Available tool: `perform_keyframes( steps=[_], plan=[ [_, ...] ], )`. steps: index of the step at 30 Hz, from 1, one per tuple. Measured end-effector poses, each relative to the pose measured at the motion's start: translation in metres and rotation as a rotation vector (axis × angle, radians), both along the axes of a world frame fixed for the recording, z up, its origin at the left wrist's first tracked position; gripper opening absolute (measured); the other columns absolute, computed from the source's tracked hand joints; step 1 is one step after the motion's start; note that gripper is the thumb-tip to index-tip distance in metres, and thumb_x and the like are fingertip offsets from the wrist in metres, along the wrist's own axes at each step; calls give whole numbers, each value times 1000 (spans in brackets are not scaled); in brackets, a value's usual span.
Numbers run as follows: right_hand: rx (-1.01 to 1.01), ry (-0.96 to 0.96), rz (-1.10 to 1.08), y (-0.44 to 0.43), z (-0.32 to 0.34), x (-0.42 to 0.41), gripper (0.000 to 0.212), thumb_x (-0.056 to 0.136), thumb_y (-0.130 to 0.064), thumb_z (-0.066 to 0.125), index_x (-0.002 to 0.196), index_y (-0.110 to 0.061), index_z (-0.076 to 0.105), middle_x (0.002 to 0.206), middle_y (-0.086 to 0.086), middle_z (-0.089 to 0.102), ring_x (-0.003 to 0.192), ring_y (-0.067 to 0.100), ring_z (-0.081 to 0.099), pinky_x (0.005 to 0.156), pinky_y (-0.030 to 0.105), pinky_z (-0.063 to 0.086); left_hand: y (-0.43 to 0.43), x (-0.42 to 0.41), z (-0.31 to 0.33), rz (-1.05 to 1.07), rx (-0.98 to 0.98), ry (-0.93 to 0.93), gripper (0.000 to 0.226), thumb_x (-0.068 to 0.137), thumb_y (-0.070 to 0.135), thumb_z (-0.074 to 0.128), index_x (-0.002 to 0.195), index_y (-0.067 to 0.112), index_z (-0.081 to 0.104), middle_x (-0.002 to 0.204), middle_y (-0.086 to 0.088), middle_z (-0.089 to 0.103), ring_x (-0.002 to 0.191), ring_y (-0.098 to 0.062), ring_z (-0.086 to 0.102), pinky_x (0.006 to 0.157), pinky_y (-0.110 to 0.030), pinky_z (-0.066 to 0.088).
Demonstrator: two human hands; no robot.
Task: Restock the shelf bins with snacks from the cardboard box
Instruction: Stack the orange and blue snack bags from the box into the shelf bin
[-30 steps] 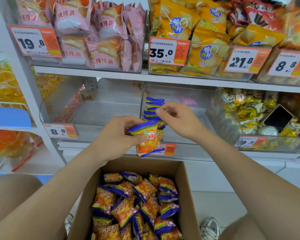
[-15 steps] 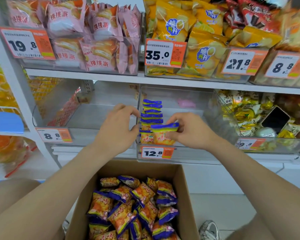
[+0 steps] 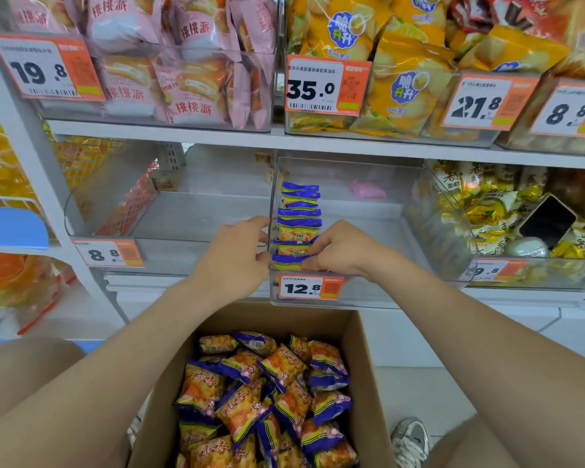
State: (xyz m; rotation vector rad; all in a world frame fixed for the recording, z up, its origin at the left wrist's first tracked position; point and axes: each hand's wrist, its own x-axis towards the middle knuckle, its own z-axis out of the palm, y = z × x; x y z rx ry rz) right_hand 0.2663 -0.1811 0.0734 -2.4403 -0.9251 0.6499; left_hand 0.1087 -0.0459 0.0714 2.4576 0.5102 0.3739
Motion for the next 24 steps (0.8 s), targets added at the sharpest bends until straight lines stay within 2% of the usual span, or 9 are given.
perform_keyframes(
  steps=[3, 6, 8, 11, 15, 17, 19, 21, 24],
  plan=[
    [-39, 70, -49, 4, 1, -2, 24, 86, -29, 84, 106, -16, 80, 95, 1, 78, 84, 15, 76, 67, 29, 61, -2, -6, -3, -16, -4, -3, 57, 102, 16, 64, 155, 27, 44, 143, 3, 63, 105, -13, 65, 82, -24, 52],
    [39, 129, -93, 2, -1, -2, 21, 88, -28, 84, 104, -16, 79, 86, -4, 77, 76, 9, 73, 58, 24, 55, -4, -8, -9, -35, 3, -18, 59, 102, 17, 64, 155, 29, 42, 145, 5, 63, 96, -10, 63, 67, -6, 44],
    [35, 155, -86, -2, -2, -6, 16, 93, -32, 80, 100, -18, 77, 81, -6, 75, 68, 6, 71, 51, 20, 52, -5, -9, -12, -41, 4, -14, 59, 102, 20, 64, 155, 29, 40, 147, 5, 61, 92, -9, 65, 62, -3, 41],
    [37, 156, -54, -12, 4, -8, 23, 97, -41, 73, 94, -19, 75, 79, -6, 77, 69, 7, 73, 60, 23, 58, -7, -11, -12, -38, -17, -8, 58, 102, 23, 63, 154, 29, 39, 145, 7, 61, 81, 0, 68, 55, -3, 43],
    [216, -433, -35, -35, 18, -18, 12, 96, -26, 67, 90, -17, 73, 80, -2, 75, 73, 17, 69, 71, 32, 56, -13, -24, -13, 111, 43, -96, 36, 97, 19, 68, 124, 20, 44, 104, 3, 62, 75, -10, 58, 55, -19, 37],
    [312, -462, 95, -52, 23, -45, 8, 92, -20, 66, 88, -21, 73, 73, -6, 73, 69, 10, 68, 68, 23, 52, -20, -31, -21, 125, 46, -100, 29, 94, 16, 69, 111, 17, 45, 81, 5, 58, 66, -11, 56, 54, -27, 37],
    [242, -283, 270, -65, 16, -75, 12, 93, -24, 65, 84, -25, 73, 69, -9, 72, 68, 6, 68, 65, 15, 48, -27, -37, -40, 23, 54, 49, 20, 93, 19, 68, 104, 20, 51, 74, 5, 61, 66, -11, 60, 56, -30, 47],
    [65, -200, 421, -72, -4, -98, 20, 97, -26, 61, 80, -25, 72, 69, -7, 70, 68, 4, 66, 67, 19, 53, -31, -42, -66, -132, 97, 309, 11, 93, 25, 66, 100, 26, 58, 86, 8, 65, 79, -12, 63, 70, -34, 57],
    [-114, -219, 530, -76, -53, -114, 32, 99, -19, 55, 68, -22, 65, 59, -4, 59, 59, 7, 60, 59, 28, 52, -34, -52, -111, -321, 160, 658, 10, 96, 27, 64, 106, 27, 64, 104, 7, 66, 92, -12, 62, 83, -36, 58]
  ],
)
